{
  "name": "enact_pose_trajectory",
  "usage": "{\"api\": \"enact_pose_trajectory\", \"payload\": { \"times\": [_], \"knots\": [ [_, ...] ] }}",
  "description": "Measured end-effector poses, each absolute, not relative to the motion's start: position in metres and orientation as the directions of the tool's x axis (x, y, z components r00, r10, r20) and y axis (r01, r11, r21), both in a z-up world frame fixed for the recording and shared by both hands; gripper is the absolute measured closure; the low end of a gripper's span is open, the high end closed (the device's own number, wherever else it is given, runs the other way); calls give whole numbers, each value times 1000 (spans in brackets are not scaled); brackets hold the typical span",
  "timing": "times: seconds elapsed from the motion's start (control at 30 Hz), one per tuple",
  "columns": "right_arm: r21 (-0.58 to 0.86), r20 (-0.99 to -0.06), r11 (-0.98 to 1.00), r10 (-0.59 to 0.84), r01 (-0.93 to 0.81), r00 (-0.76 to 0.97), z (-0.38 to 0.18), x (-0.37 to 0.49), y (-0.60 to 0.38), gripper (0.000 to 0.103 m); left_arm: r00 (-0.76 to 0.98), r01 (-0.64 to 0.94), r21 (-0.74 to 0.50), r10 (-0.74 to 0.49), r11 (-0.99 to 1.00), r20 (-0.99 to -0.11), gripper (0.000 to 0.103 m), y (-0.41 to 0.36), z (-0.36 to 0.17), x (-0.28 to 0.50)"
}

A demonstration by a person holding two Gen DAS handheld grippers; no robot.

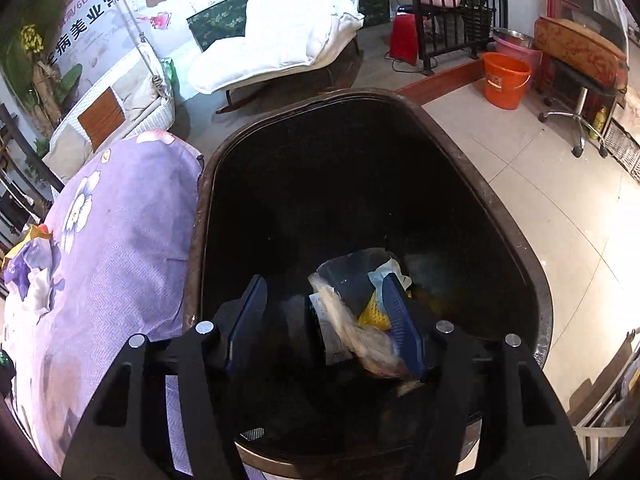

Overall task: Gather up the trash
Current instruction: 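Lower the snack packet into the bin and open the left tool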

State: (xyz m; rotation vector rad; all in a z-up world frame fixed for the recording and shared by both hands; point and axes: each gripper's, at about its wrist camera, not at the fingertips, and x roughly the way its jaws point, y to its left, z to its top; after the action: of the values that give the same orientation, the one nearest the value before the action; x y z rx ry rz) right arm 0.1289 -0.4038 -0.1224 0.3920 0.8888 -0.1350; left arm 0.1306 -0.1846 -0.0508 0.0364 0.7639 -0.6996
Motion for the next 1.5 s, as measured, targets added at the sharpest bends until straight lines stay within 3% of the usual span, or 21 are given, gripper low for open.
{"api": "enact_pose_trajectory", "payload": {
  "times": [0.47,1.2,1.3,1.37,1.43,1.5],
  "knots": [
    [270,-680,907,-58,323,731,-89,62,-416,31,445,633,-254,-613,731,-653,93,-232,-52,154],
    [288,-602,858,-184,426,777,-64,-7,-454,25,317,645,-247,-547,723,-775,93,-311,-98,197],
    [289,-595,851,-199,439,779,-62,-11,-458,24,297,650,-244,-536,720,-790,82,-317,-103,200],
    [289,-594,844,-212,451,776,-62,-16,-460,21,302,657,-230,-530,718,-793,63,-320,-104,201],
    [293,-588,838,-222,461,777,-60,-19,-463,19,321,663,-215,-531,718,-784,33,-320,-101,198],
    [292,-584,834,-232,468,778,-59,-20,-467,16,337,668,-211,-543,713,-769,26,-319,-99,198]
  ]
}}
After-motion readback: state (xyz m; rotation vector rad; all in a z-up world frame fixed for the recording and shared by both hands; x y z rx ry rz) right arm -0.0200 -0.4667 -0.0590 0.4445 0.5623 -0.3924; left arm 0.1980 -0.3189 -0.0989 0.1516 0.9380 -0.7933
